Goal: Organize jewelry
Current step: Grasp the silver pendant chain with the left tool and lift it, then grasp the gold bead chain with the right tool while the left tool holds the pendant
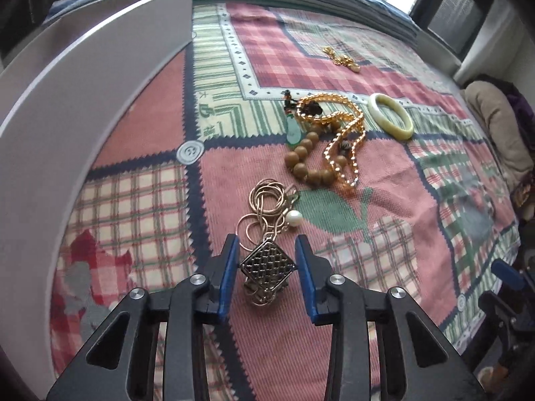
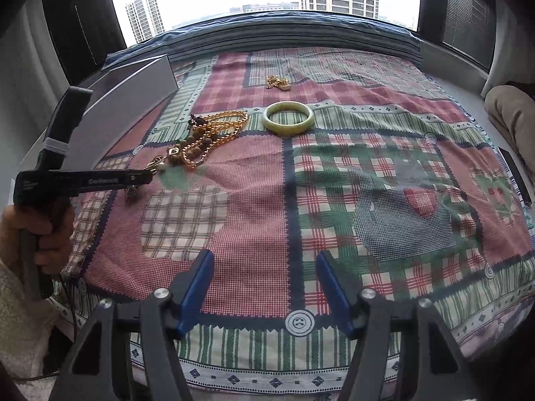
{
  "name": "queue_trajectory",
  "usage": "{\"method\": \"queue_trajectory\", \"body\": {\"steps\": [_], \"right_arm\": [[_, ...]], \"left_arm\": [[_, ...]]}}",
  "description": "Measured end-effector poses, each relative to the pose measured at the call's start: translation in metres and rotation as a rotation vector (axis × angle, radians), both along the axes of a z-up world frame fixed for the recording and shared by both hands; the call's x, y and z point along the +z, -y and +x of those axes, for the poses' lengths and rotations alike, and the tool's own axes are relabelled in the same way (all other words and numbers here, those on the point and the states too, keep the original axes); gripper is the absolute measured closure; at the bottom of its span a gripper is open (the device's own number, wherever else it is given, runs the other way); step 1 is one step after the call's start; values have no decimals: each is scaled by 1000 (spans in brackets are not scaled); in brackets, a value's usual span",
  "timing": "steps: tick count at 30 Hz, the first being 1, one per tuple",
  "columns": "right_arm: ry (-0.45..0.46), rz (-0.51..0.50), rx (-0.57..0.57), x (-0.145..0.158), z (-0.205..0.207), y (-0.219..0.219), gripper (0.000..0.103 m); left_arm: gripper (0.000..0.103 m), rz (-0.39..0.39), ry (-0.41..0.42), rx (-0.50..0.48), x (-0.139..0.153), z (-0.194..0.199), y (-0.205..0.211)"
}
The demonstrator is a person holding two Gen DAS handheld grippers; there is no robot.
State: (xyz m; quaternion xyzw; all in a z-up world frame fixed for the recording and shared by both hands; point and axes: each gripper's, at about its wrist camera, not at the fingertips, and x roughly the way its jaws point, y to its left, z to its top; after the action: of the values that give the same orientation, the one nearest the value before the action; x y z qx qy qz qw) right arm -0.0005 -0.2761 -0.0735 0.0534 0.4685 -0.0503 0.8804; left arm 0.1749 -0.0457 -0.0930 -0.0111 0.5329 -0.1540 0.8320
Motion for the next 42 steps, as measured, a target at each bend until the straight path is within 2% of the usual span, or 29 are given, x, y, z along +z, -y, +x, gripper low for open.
{"method": "queue_trajectory", "body": {"steps": [7, 13, 18, 25, 30, 35, 39, 42], "right_arm": [[-10, 12, 5, -3, 0, -9, 38], [-31, 37, 22, -5, -2, -19, 38], [-87, 203, 28, -10, 4, -13, 38], [-144, 328, 48, -3, 21, -3, 38], [-171, 409, 69, 9, 52, 4, 38], [-117, 347, 94, 34, 95, 9, 38], [-65, 305, 197, 40, 152, 1, 39], [-93, 333, 247, 20, 200, -11, 58]], "left_arm": [[69, -23, 28, 55, 16, -34, -31], [69, -8, 20, 94, 9, -47, -50], [69, -3, 11, 117, 1, -55, -60], [69, 27, 7, 123, -5, -59, -61], [69, 52, 1, 117, -8, -59, -58], [69, 57, -6, 122, -10, -58, -57], [69, 66, -6, 121, -10, -57, -55], [69, 64, -9, 121, -10, -57, -55]]}}
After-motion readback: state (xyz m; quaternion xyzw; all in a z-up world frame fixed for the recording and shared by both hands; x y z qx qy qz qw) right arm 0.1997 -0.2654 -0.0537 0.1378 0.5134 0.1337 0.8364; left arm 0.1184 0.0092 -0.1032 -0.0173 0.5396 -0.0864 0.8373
